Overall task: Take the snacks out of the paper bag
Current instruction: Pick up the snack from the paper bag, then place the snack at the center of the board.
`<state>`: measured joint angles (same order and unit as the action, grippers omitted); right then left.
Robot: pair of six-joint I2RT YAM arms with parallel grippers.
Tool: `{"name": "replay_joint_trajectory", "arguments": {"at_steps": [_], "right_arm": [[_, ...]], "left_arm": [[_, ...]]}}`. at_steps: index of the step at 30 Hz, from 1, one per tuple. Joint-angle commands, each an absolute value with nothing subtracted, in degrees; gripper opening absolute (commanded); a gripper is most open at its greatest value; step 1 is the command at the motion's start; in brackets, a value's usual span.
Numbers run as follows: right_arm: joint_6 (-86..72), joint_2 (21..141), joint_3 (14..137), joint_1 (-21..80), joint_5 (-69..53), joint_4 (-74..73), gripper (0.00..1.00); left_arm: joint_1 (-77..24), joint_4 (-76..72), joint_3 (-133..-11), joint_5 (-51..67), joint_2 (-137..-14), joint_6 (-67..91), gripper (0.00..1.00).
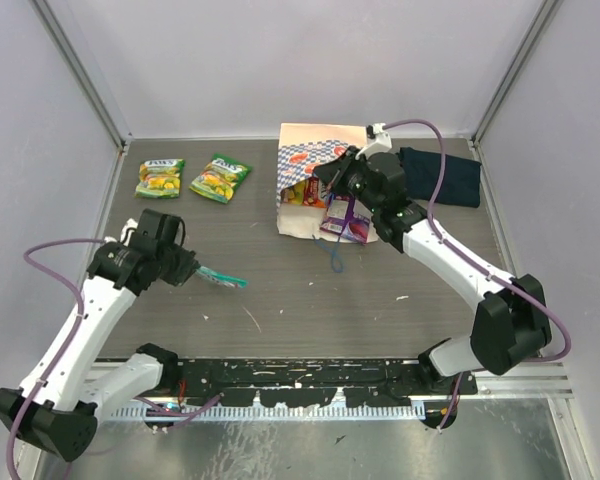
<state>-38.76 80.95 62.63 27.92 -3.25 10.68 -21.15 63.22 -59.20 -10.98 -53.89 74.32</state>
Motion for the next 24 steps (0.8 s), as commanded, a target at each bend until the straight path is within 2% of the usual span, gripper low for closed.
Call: {"name": "replay_joint_trajectory", "arguments": {"at_steps": [1, 7, 11, 18, 24], "right_arm": [[-37.43, 82.11, 63.21, 28.12, -3.09, 14.14, 0.01], [-37.87, 84.63, 63.02, 28.13, -4.64, 16.42, 0.01], [-38.32, 86.27, 63.28, 28.13, -5.52, 18.08, 0.01], [-36.34, 89.87, 67.67, 28.21, -6.27, 19.21, 0.01], [-33.24, 92.55, 70.65, 28.13, -9.19, 19.34, 0.01]], "left_arm": [[-17.26, 64.63, -62.12, -16.06, -56.26, 84.98, 0.00], [-9.41, 59.54, -61.39, -10.01, -64.94, 88.75, 0.00], [-6.66, 56.26, -61.44, -10.59, -71.14, 91.78, 0.00], [-5.94, 58.52, -69.56, -9.98, -75.48, 92.86, 0.00], [-5.89, 67.59, -75.00, -3.90, -77.97, 91.17, 0.00]]}}
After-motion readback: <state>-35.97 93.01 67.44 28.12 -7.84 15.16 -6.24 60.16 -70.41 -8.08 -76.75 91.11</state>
